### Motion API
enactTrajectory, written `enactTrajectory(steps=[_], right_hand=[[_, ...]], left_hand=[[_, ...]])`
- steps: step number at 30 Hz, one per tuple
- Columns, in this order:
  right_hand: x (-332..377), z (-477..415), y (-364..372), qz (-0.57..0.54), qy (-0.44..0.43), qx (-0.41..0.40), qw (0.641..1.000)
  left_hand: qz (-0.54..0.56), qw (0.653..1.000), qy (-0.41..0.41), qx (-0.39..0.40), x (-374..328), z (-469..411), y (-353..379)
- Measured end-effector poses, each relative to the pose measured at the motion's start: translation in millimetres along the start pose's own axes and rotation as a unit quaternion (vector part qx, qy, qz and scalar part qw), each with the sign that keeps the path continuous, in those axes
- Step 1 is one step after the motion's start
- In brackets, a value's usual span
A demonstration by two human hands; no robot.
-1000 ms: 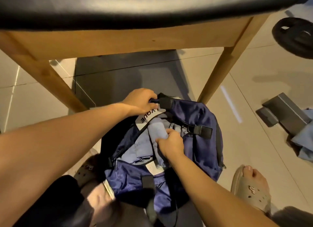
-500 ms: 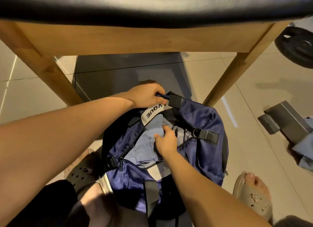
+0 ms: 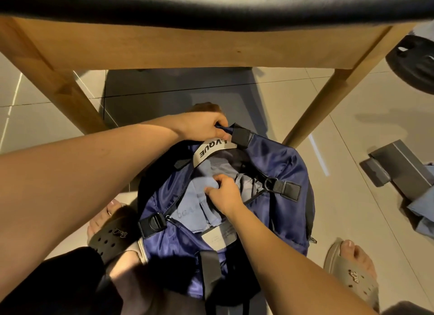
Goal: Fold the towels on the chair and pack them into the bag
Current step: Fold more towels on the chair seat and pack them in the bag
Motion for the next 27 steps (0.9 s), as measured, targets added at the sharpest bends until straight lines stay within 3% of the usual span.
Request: enactTrajectory(steps=[3,11,14,18,21,23,27], right_hand=[[3,-1,-1,-0.088,0.000,-0.004,0.996],[11,-16,9,-0.229,0.079,0.118,0.963],[19,-17,7,-0.142,0.042,0.102,0.984],[13,-18,-3,-0.016,0.051,-0.025,0.998],[-3,-23,1,-0.133,0.111,-0.013,0.985],[1,-22,5,-0.182,0.105,0.010,0.978],[5,-14,-4,-0.048,0.057,-0.011,0.997]], left_hand=[[0.016,1.000,-0.013,0.012,5,2,3],[0.067,0.997,-0.026,0.006,5,-2,3],[0.073,0.997,-0.029,0.005,6,-2,5],[0.082,0.995,-0.048,0.009,15,-2,7],[0.103,0.994,-0.041,0.016,15,-2,8],[0.089,0.996,-0.027,0.006,11,-4,7],[0.052,0.999,-0.013,0.007,10,-4,10]])
Point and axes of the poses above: each hand's wrist, its own z-axis away from the middle knuckle, its own y-axis out of the palm, x = y × z, the point moved 8 cm from there along -z, towards the middle knuckle
